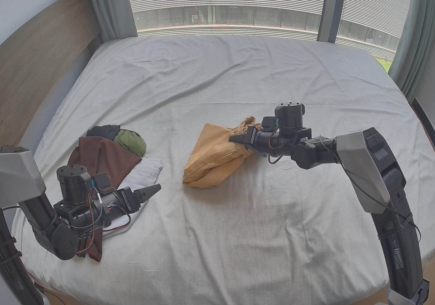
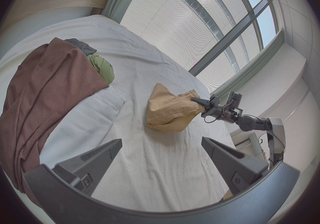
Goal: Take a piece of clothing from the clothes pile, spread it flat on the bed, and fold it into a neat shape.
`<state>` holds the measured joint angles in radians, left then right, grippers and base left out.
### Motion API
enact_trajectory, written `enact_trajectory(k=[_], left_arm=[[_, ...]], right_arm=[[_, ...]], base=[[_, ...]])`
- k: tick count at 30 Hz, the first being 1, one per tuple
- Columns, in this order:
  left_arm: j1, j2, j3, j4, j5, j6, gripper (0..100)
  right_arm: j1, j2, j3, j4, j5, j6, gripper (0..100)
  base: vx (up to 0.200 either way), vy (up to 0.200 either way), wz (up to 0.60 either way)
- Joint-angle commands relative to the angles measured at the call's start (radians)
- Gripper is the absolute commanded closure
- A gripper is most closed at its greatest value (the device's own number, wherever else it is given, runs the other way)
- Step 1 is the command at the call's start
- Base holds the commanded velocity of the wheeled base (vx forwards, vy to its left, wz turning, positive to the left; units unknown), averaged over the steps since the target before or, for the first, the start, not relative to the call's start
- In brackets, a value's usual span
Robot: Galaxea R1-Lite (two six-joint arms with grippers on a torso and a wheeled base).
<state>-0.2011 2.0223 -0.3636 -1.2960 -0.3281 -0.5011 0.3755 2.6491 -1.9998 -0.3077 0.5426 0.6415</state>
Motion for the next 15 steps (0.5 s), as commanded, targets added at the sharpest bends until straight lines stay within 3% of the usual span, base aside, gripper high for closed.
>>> enact_trajectory(k=[1,7,15], left_arm=[[0.0,0.003,0.0,0.0,0.0,-0.001,0],[-0.001,0.001,0.002,0.0,0.0,-0.001,0],[-0.001,0.004,0.002,0.0,0.0,-0.001,0]], right_arm=[[-0.02,0.008,0.0,-0.008,-0.032,-0.005,100],[-0.046,-0.04,0.015,-0.033,-0.078,-0.031,100],[-0.046,-0.04,0.279,-0.249,-0.102,-0.04,100]], base=[[0.0,0.0,0.0],[0.0,0.0,0.0],[0.0,0.0,0.0]])
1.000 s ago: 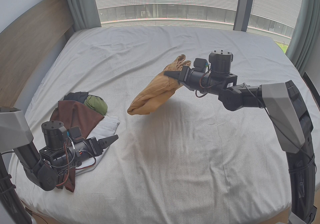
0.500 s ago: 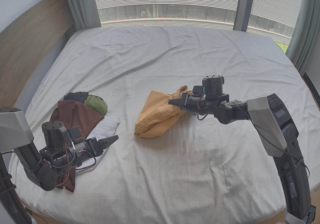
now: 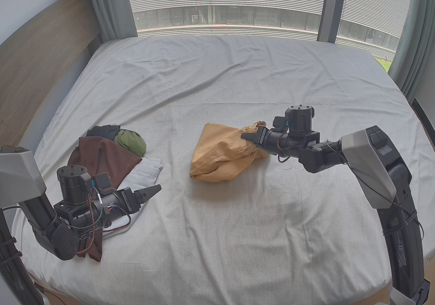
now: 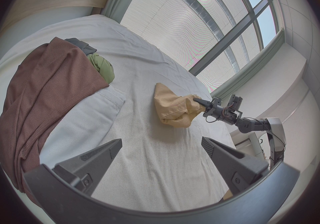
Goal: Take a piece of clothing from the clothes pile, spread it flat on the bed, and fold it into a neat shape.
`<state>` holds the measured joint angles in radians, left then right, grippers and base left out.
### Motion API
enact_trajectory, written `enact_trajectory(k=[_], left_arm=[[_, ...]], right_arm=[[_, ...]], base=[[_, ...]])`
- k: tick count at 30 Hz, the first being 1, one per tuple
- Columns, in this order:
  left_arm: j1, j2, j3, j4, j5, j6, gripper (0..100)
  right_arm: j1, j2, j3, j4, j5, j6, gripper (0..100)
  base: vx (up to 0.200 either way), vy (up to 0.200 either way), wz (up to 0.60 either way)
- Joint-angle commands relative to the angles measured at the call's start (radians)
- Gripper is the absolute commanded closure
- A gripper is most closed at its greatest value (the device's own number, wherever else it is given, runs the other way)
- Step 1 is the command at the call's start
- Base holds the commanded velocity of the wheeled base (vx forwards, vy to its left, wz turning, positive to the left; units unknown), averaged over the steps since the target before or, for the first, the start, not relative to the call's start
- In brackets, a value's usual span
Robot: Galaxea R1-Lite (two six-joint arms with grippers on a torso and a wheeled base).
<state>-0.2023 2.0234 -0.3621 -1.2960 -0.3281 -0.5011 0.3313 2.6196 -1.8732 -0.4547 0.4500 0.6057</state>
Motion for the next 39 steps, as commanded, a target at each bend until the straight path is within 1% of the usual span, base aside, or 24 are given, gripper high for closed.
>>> enact_trajectory(k=[1,7,13,14,17,18,22,25,30,33,35,39], left_arm=[[0.0,0.005,0.0,0.0,0.0,-0.001,0],[0.0,0.012,-0.001,-0.002,0.0,0.003,0],[0.0,0.015,0.0,-0.017,0.0,-0.001,0],[0.0,0.015,0.002,-0.017,0.0,-0.001,0],[-0.002,0.015,0.002,-0.017,0.0,-0.001,0],[0.0,0.014,0.0,-0.019,0.0,-0.001,0],[-0.002,0.014,0.0,-0.019,0.0,-0.001,0],[-0.002,0.014,0.0,-0.019,0.0,-0.002,0],[-0.002,0.009,-0.001,-0.019,0.0,-0.002,0],[-0.002,0.011,-0.004,-0.019,0.0,-0.004,0],[-0.002,0.011,-0.004,-0.019,0.0,-0.004,0],[-0.002,0.011,-0.006,-0.019,0.0,-0.004,0]], right_arm=[[0.0,-0.01,0.174,-0.119,-0.01,-0.003,100],[0.003,-0.01,0.267,-0.183,-0.01,-0.006,100],[0.008,-0.013,0.313,-0.22,-0.01,-0.007,100],[0.006,-0.012,0.318,-0.222,-0.011,-0.009,0],[0.006,-0.027,0.345,-0.22,-0.022,-0.024,0],[0.005,-0.05,0.39,-0.219,-0.031,-0.04,0],[-0.008,-0.113,0.474,-0.22,-0.047,-0.078,0],[-0.037,-0.181,0.52,-0.222,-0.076,-0.086,0],[-0.092,-0.334,0.605,-0.216,-0.077,-0.089,0],[-0.112,-0.411,0.628,-0.213,-0.077,-0.09,0],[-0.112,-0.443,0.621,-0.211,-0.076,-0.087,0],[-0.098,-0.444,0.597,-0.21,-0.071,-0.086,0]], base=[[0.0,0.0,0.0],[0.0,0.0,0.0],[0.0,0.0,0.0],[0.0,0.0,0.0],[0.0,0.0,0.0],[0.0,0.0,0.0],[0.0,0.0,0.0],[0.0,0.0,0.0],[0.0,0.0,0.0],[0.0,0.0,0.0],[0.0,0.0,0.0],[0.0,0.0,0.0]])
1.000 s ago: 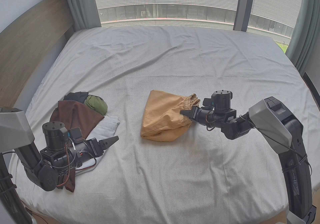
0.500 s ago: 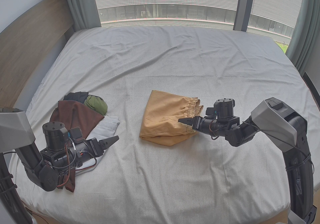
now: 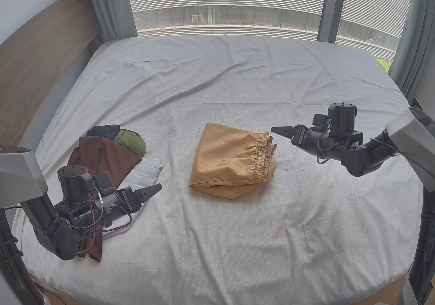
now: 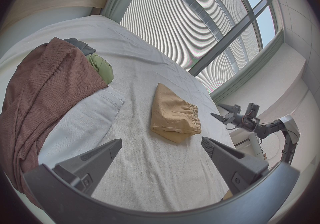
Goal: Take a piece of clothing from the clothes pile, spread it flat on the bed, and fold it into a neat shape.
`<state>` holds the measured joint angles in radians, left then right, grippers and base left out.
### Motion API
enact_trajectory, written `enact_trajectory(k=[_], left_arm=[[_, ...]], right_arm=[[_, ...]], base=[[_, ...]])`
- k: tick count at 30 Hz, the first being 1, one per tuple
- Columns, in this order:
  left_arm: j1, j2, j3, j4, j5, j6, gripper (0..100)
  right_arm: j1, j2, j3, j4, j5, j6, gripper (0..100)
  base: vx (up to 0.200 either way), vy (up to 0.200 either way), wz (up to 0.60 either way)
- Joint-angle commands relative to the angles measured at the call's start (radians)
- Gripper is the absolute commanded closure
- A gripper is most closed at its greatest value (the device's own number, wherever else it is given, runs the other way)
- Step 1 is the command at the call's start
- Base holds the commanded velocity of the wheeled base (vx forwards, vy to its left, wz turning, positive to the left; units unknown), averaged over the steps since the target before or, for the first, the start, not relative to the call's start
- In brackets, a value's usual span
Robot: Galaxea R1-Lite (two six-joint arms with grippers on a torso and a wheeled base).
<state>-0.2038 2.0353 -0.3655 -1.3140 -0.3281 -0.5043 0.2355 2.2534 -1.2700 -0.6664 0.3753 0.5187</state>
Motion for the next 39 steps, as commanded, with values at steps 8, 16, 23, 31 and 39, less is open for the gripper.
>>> enact_trajectory(k=[8,16,23,31,39], left_arm=[[0.001,-0.001,-0.006,-0.001,0.0,0.0,0],[0.003,-0.001,-0.006,-0.001,0.0,0.0,0],[0.003,0.0,-0.007,-0.001,0.0,0.0,0],[0.003,-0.004,-0.006,-0.001,0.0,-0.002,0],[-0.009,-0.164,-0.003,-0.002,-0.002,-0.037,0]], right_arm=[[0.13,0.101,-0.173,0.007,-0.001,0.004,0],[0.159,0.276,-0.348,0.114,-0.006,0.006,0],[0.137,0.367,-0.336,0.11,-0.038,0.004,0],[0.14,0.336,-0.289,0.071,-0.052,0.01,0],[0.166,-0.083,-0.028,-0.002,-0.055,0.023,0]], base=[[0.0,0.0,0.0],[0.0,0.0,0.0],[0.0,0.0,0.0],[0.0,0.0,0.0],[0.0,0.0,0.0]])
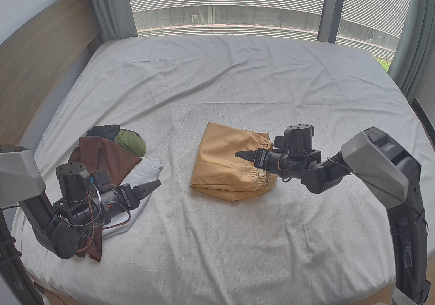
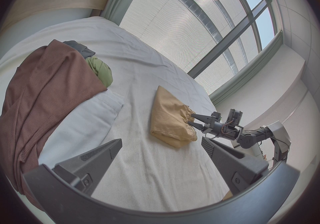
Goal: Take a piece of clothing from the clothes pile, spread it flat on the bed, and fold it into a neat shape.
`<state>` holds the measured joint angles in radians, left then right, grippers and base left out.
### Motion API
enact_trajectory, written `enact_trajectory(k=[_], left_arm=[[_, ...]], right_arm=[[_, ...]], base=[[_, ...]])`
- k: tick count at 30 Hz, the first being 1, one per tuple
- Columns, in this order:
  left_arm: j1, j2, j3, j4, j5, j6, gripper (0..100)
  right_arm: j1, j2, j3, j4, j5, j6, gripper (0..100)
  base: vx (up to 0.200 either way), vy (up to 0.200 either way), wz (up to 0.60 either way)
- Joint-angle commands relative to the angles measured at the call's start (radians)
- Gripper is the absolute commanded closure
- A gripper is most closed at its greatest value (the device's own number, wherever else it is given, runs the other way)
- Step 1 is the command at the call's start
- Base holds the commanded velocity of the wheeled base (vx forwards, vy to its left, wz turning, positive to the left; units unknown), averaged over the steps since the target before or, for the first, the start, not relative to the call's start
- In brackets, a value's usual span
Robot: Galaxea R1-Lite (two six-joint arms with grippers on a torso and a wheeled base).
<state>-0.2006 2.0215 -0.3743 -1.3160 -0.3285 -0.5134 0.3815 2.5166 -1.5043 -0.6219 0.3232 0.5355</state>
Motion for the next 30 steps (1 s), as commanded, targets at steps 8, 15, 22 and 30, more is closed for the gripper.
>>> enact_trajectory(k=[8,15,22,30], left_arm=[[-0.065,-0.583,0.106,0.069,0.0,-0.031,0],[-0.052,-0.963,0.159,0.288,-0.003,0.062,0],[0.012,-1.328,0.21,0.649,0.006,0.196,0],[0.049,-1.727,0.232,1.074,0.022,0.2,0]], right_arm=[[-0.046,-0.957,0.622,-0.044,-0.004,-0.192,0],[-0.138,-1.515,1.039,-0.044,-0.003,-0.31,0],[-0.225,-2.027,1.302,0.039,-0.003,-0.313,0],[-0.329,-2.415,1.414,0.283,-0.003,-0.316,0]], base=[[0.0,0.0,0.0],[0.0,0.0,0.0],[0.0,0.0,0.0],[0.0,0.0,0.0]])
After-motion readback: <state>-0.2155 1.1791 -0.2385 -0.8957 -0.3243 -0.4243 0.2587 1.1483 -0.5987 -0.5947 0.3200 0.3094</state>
